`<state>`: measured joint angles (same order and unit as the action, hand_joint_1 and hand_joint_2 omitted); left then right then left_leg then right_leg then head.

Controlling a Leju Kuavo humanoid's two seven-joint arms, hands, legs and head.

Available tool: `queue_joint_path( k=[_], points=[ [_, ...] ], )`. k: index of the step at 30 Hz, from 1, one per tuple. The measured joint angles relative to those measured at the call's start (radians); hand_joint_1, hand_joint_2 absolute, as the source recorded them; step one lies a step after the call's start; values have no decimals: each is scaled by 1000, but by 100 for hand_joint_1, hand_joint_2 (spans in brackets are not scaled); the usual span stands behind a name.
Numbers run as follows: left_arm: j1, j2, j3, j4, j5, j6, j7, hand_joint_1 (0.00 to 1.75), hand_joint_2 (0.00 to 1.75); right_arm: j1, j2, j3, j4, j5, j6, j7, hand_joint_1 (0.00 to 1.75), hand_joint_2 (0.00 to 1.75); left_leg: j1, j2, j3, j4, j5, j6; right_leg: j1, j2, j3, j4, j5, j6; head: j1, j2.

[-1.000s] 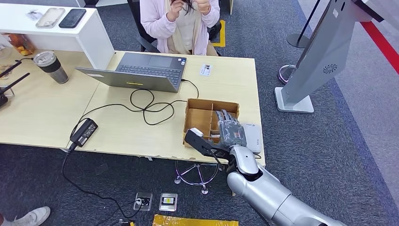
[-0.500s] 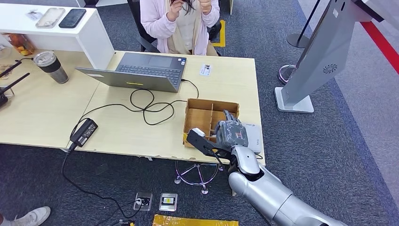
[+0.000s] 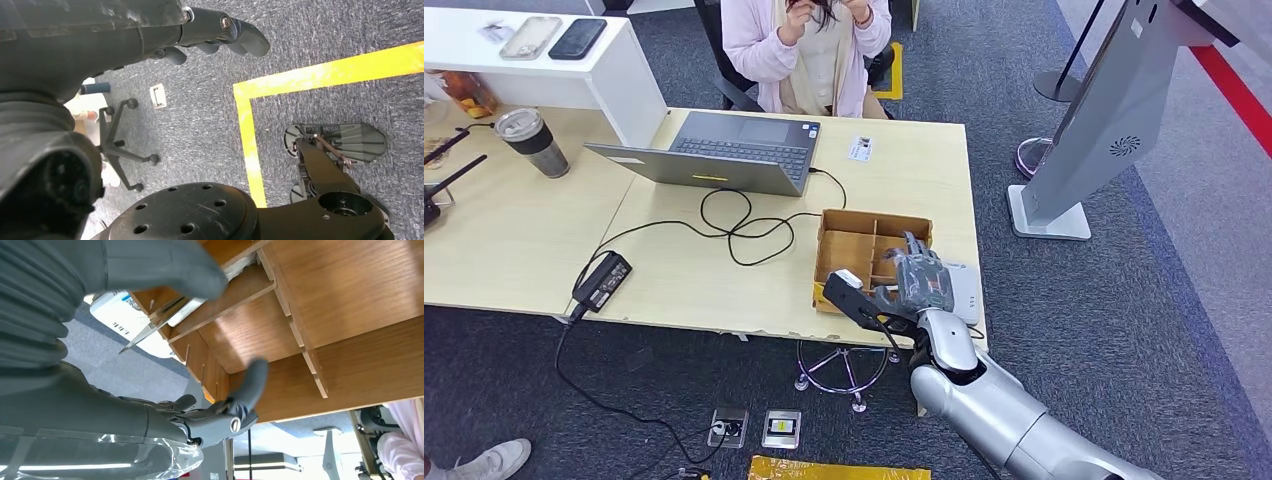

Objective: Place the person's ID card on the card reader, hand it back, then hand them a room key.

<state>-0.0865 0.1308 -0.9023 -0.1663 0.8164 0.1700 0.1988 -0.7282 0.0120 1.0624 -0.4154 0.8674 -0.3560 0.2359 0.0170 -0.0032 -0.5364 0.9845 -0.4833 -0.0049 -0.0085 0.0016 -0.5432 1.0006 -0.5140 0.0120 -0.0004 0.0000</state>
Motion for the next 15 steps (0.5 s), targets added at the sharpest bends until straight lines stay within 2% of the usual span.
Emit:
queue_joint_path(
  k=[15],
  points=[
    [-1,6,-6,0,0,-2,0,0,0,0,-3,0,0,9,-12,-6,0,175,0,0,0,0,0,0,0,0,0,0,0,0,0,0]
  ],
)
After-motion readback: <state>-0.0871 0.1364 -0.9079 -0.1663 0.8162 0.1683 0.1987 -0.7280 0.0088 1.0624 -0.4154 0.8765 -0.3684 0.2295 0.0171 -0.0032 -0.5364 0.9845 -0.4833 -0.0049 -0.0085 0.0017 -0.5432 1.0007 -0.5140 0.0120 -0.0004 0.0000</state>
